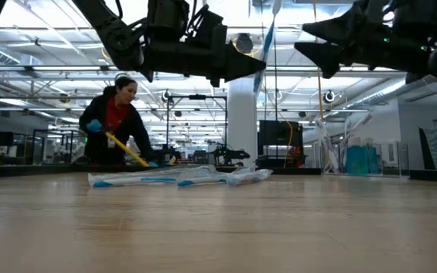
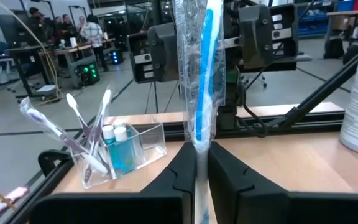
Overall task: Pick & Place toothbrushing station
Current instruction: Put the blue toothbrush into the right of the transparent organizer
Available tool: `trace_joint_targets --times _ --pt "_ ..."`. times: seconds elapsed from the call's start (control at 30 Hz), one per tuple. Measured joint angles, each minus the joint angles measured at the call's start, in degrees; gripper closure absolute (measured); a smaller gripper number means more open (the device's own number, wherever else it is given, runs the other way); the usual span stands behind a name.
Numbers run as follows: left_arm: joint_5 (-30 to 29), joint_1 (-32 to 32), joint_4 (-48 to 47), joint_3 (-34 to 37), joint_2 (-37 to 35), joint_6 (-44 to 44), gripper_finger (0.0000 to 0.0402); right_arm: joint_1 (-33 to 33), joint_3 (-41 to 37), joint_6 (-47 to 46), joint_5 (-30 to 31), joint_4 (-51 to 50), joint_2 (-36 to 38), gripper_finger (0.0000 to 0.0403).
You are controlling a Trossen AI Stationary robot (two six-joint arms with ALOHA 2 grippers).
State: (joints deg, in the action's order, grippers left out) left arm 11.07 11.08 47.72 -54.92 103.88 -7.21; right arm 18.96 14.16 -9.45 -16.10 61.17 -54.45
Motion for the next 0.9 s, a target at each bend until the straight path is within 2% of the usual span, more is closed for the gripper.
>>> trace_joint_targets --times 0.23,0.57,0.9 --pt "0.04 -1.34 -0.98 0.0 0.0 0.01 0.0373 -3.79 4.95 3.32 5.7 0.25 -7.48 0.015" --pt "-0.09 -2.54 -3.24 0.0 0.0 -0.65 0.0373 -7.52 10.78 4.27 5.6 0.34 -13.53 0.0153" --pt "-0.57 -2.54 -4.26 -0.02 0.0 -0.65 0.0373 -9.72 11.44 7.94 5.58 1.13 -14.08 0.018"
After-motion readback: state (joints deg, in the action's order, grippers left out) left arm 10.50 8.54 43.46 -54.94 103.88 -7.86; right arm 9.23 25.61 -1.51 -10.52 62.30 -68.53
